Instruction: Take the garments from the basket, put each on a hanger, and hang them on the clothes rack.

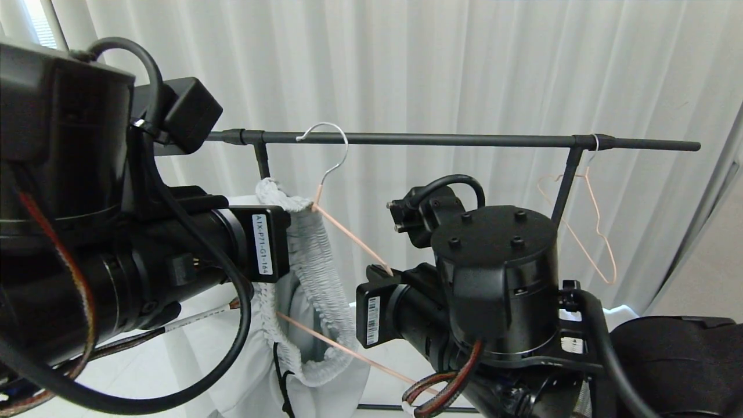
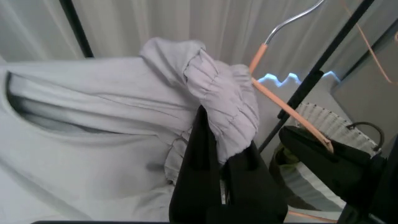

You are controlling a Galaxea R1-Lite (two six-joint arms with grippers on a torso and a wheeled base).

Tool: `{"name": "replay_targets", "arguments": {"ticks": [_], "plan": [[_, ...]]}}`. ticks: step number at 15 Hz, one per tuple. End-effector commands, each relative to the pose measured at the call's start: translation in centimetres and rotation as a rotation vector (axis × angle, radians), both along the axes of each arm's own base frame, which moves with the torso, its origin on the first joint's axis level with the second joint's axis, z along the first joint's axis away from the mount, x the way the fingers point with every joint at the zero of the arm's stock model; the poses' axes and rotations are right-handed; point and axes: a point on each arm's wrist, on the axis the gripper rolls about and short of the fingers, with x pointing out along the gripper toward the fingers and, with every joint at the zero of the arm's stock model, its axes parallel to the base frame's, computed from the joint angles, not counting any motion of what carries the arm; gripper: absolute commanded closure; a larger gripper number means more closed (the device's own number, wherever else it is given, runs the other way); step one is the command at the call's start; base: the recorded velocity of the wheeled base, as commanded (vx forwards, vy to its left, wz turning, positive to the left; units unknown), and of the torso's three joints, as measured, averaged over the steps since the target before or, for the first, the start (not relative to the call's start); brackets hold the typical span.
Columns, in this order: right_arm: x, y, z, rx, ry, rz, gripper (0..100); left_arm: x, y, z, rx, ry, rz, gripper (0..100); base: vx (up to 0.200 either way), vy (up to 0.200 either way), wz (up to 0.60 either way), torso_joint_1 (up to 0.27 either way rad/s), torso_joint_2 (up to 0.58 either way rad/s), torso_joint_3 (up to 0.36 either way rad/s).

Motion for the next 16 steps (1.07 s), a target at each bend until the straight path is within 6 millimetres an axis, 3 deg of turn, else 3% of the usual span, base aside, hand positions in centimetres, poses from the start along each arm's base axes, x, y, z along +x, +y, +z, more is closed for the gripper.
{"name": "replay_targets", "arguments": {"ticks": [1,7,11,16], "plan": [[-0.4,-0.3,0.7,0.019,-0.01,0.007,100,-0.2,0.1,0.2,-0.008,-0.007,-0.004,0,0.0,0.0,0.0,0.0,0.0,0.0],[-1.2,-1.3,2.8,0.082,-0.046,0.018,100,-2.8,-0.1,1.5,-0.06,-0.049,-0.109,0,0.0,0.0,0.0,0.0,0.0,0.0],[-1.2,-1.8,3.2,0.075,-0.07,0.018,100,-3.6,0.1,1.5,-0.065,-0.052,-0.135,0,0.0,0.0,0.0,0.0,0.0,0.0],[-2.0,-6.2,2.1,0.006,-0.069,0.0,100,-5.8,3.4,0.0,-0.015,-0.071,-0.166,0,0.0,0.0,0.0,0.0,0.0,0.0]]}}
